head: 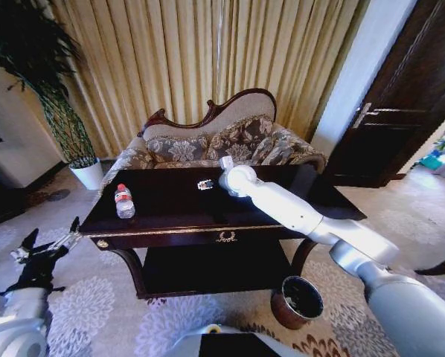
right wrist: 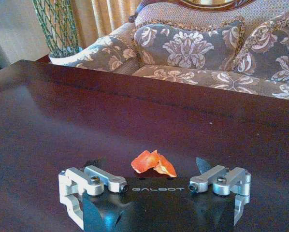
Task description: Move to the front of the table and place the trash on the table into the trash bin.
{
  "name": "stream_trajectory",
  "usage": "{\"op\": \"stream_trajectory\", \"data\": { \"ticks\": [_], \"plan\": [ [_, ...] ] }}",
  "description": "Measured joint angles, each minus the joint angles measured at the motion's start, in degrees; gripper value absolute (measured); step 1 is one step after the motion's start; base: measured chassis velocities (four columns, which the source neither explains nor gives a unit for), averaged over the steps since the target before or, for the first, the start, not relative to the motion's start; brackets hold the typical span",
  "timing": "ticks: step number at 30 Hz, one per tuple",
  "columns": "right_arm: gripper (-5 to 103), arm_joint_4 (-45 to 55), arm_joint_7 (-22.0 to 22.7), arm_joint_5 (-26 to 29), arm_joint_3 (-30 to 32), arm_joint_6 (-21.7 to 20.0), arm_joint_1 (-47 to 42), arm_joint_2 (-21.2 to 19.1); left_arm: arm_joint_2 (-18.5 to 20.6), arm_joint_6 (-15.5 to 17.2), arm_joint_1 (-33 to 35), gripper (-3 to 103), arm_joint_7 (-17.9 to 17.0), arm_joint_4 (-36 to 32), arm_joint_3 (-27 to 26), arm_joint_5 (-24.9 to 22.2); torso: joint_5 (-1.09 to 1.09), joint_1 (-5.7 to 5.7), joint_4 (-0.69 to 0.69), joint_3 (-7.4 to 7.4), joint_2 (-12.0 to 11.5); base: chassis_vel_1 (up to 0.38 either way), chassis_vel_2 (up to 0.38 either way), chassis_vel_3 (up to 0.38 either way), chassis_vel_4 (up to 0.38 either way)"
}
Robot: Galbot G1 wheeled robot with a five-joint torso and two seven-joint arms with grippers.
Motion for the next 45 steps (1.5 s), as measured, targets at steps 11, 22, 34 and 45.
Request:
{"op": "stream_trajectory", "data": {
  "ticks": [11,22,34,45],
  "plan": [
    [100,-1.8,0.1,-0.4,0.6,0.1,-0.7,1.5,0.1,0.0,-0.3,100,0.0,0.1,0.5,0.1,0.00,0.00,0.00,0.00,0.0,0.000,0.000,0.000,0.000],
    [100,-3.3,0.1,-0.7,0.7,0.2,-0.9,2.1,0.0,-0.1,-0.3,100,0.0,0.3,0.6,0.2,0.00,0.00,0.00,0.00,0.0,0.000,0.000,0.000,0.000],
    [100,-3.8,0.0,-0.9,0.7,0.2,-1.1,2.4,-0.1,-1.0,-0.1,100,0.1,0.6,0.3,0.2,0.00,0.00,0.00,0.00,0.0,0.000,0.000,0.000,0.000],
    [84,-3.7,0.0,-1.1,0.6,0.3,-1.3,2.2,-0.3,-1.1,0.0,100,0.2,0.9,0.2,0.2,0.00,0.00,-0.01,-0.01,0.0,0.000,0.000,0.000,0.000]
  ]
}}
